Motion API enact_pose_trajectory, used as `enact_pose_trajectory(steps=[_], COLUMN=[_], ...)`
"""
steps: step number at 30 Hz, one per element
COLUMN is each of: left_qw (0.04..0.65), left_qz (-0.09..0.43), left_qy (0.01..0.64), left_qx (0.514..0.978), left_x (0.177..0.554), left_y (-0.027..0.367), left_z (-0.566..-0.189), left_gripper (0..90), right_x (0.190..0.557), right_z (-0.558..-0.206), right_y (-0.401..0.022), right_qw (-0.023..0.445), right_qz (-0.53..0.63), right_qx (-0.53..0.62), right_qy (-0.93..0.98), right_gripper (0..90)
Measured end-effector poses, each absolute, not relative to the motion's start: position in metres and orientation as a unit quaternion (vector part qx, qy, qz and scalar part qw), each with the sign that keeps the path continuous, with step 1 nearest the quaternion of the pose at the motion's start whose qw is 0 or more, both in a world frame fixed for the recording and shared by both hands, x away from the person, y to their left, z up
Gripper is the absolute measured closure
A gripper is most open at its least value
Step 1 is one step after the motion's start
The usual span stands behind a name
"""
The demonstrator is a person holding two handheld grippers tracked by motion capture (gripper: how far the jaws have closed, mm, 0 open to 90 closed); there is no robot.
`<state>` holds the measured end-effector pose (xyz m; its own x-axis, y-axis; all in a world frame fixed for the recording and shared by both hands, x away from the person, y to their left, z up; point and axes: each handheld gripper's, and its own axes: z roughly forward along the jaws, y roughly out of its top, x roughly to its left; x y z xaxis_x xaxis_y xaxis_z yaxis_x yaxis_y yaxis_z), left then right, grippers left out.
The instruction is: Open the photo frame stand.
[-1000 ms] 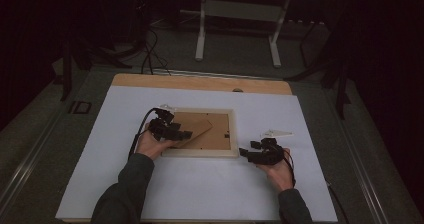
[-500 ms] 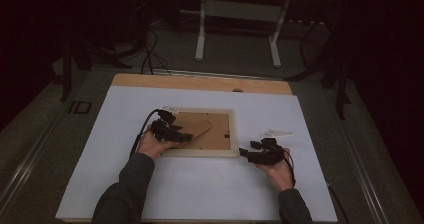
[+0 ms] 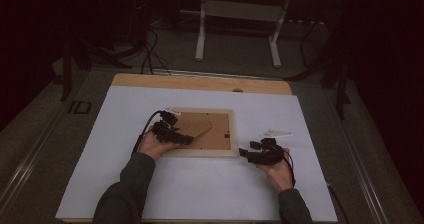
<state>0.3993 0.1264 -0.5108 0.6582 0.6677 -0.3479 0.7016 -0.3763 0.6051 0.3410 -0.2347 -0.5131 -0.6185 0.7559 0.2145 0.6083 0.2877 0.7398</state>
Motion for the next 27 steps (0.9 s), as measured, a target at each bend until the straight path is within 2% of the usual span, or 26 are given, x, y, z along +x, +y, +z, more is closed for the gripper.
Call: enact_pose_trajectory(steps=[27], left_qw=[0.373], left_qz=[-0.025], left_qy=[0.407], left_qx=[0.834], left_x=[0.3993], left_y=[0.1262], left_z=[-0.5112], left_gripper=[38.9], right_x=[0.3415], right_z=[-0.5137], right_y=[-0.2362], right_qw=[0.086], right_qz=[0.416], right_qx=[0.429], right_qy=[0.797], right_gripper=[39.2])
